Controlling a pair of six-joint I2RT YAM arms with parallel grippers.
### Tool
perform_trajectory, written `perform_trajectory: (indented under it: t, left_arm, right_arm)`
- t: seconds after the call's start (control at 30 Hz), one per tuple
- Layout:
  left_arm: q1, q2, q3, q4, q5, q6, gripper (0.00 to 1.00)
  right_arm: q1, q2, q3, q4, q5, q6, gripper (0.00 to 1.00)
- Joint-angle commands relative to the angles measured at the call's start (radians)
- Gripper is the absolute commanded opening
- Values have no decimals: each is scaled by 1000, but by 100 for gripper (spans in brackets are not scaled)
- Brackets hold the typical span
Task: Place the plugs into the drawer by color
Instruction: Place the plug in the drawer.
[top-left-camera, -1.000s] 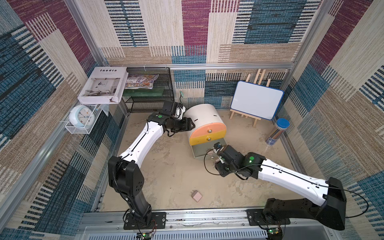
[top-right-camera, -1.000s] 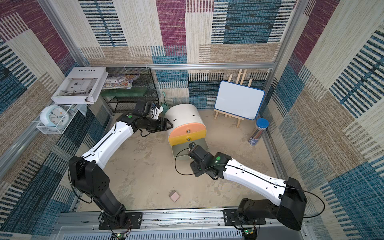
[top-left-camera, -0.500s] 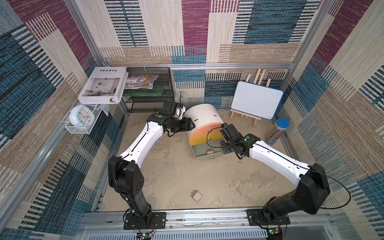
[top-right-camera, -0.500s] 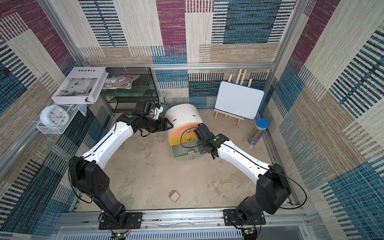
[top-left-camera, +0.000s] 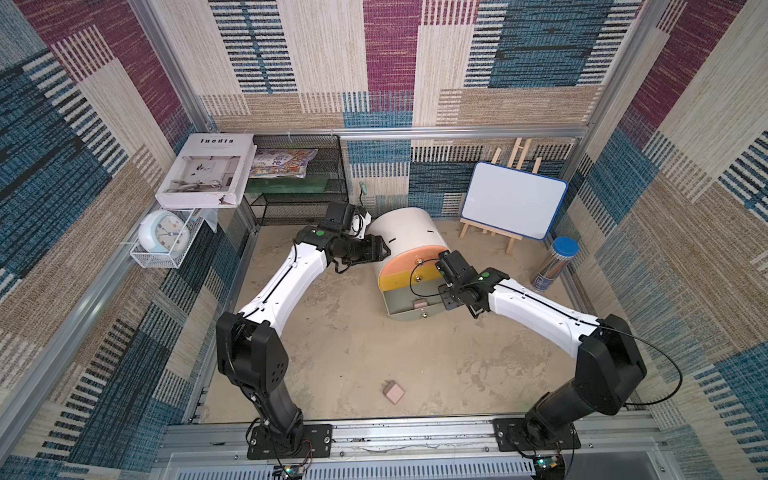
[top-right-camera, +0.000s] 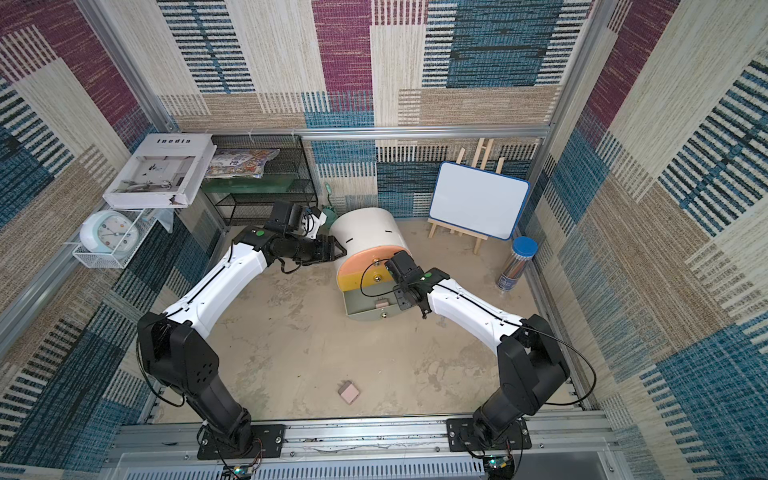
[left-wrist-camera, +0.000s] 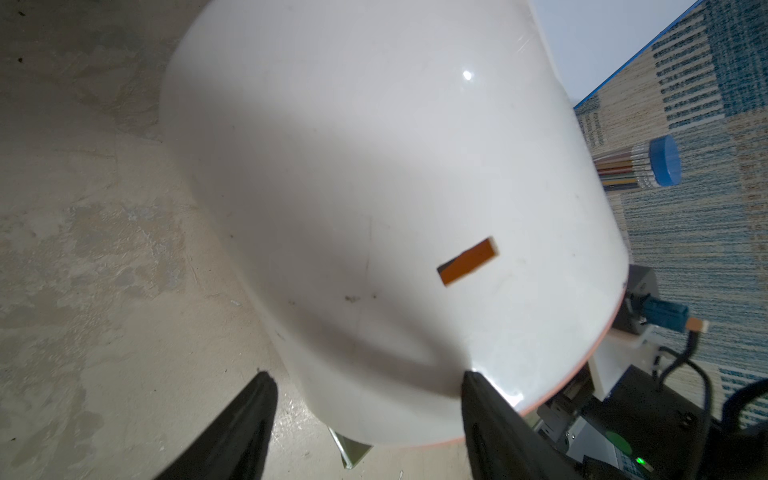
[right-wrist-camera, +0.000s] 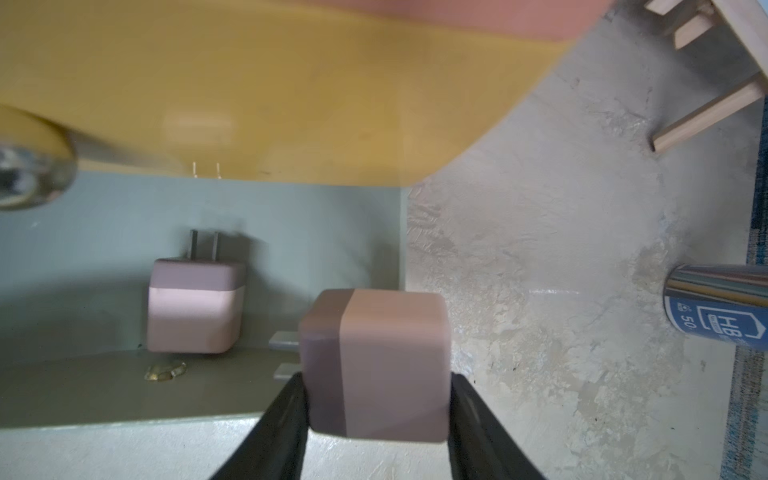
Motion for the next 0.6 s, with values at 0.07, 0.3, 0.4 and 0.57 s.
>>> perform_trajectory:
  t: [0.07,0.3,0.4,0.57]
  left_arm:
    - [-3,-3,-4,19,13,-3,74]
    - [-3,-1,-4,19,10,-1,74]
    - [-3,-1,-3,19,11,-1,74]
    - [-3,-5,-3,20,8,-1,74]
  right_arm:
    - [-8,9,-9,24,17,-2,57]
    - [-9,-44,7,4,-39,-1,63]
    - [-9,-111,24,-11,-149,-15,68]
    - [73,-226,-71,48,-488,-90,65]
